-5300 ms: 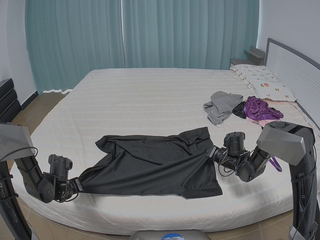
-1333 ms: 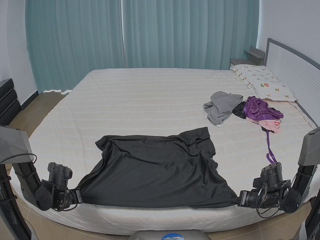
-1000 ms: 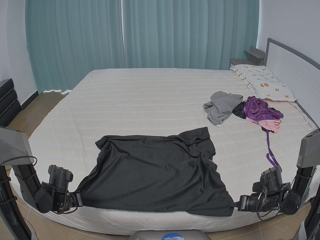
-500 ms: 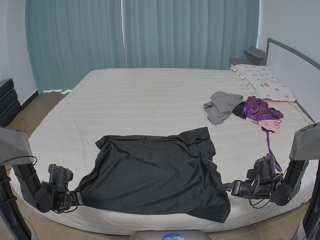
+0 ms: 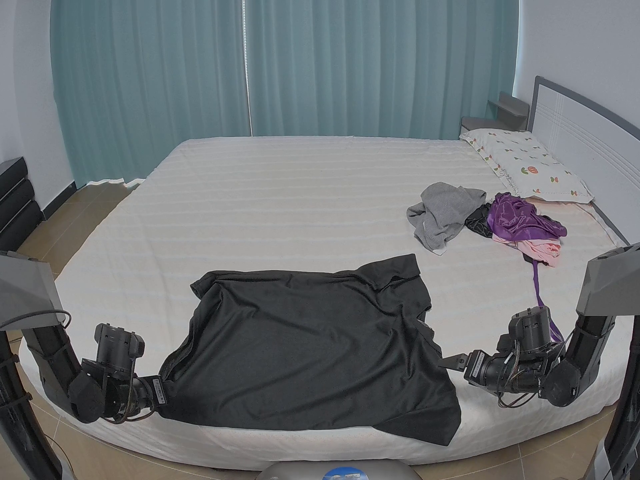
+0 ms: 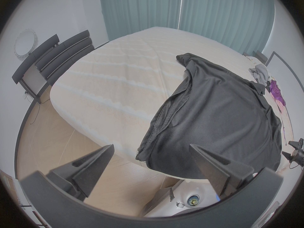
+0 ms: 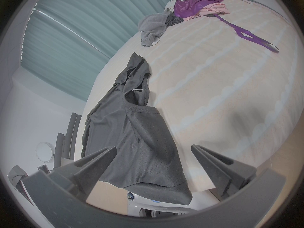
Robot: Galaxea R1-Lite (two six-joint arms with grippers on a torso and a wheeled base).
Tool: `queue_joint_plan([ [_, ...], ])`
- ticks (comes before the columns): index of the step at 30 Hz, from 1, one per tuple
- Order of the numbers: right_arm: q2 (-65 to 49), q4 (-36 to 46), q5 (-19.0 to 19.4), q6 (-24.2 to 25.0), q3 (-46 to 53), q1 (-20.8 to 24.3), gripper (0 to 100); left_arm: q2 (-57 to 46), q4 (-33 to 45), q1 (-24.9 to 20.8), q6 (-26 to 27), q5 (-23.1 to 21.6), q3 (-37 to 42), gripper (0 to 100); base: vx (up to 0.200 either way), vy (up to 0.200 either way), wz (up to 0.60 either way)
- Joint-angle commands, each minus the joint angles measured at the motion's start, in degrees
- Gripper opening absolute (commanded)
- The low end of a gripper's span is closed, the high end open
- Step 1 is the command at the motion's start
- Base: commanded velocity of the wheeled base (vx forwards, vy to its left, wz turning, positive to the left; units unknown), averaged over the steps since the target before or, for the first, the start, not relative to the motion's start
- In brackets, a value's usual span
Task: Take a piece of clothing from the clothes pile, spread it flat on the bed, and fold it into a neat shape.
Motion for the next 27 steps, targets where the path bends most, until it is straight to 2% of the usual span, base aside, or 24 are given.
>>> queue_joint_plan([
  [1,0.21,-0.13,0.04,1.30,0.13,-0.22,100,-1.09,-0.13,0.03,-0.85,-0.33,-2.46,100,0.000,0.000,0.00],
  [4,0.30,-0.92,-0.05,2.62,0.48,-0.22,100,-1.61,0.04,0.03,-3.04,0.02,-3.87,100,0.000,0.000,0.00],
  [17,0.48,-2.51,0.04,2.97,1.27,-0.22,100,-2.93,0.39,0.03,-3.66,-0.33,-4.75,100,0.000,0.000,0.00],
  [23,0.74,-2.51,-0.05,2.97,1.18,-0.13,100,-2.84,0.31,-0.06,-3.66,-0.42,-4.57,100,0.000,0.200,0.00],
  [27,0.65,-2.59,-0.05,2.97,0.92,-0.22,100,-2.84,-0.04,-0.06,-3.75,-0.51,-4.84,100,0.000,0.000,0.00],
])
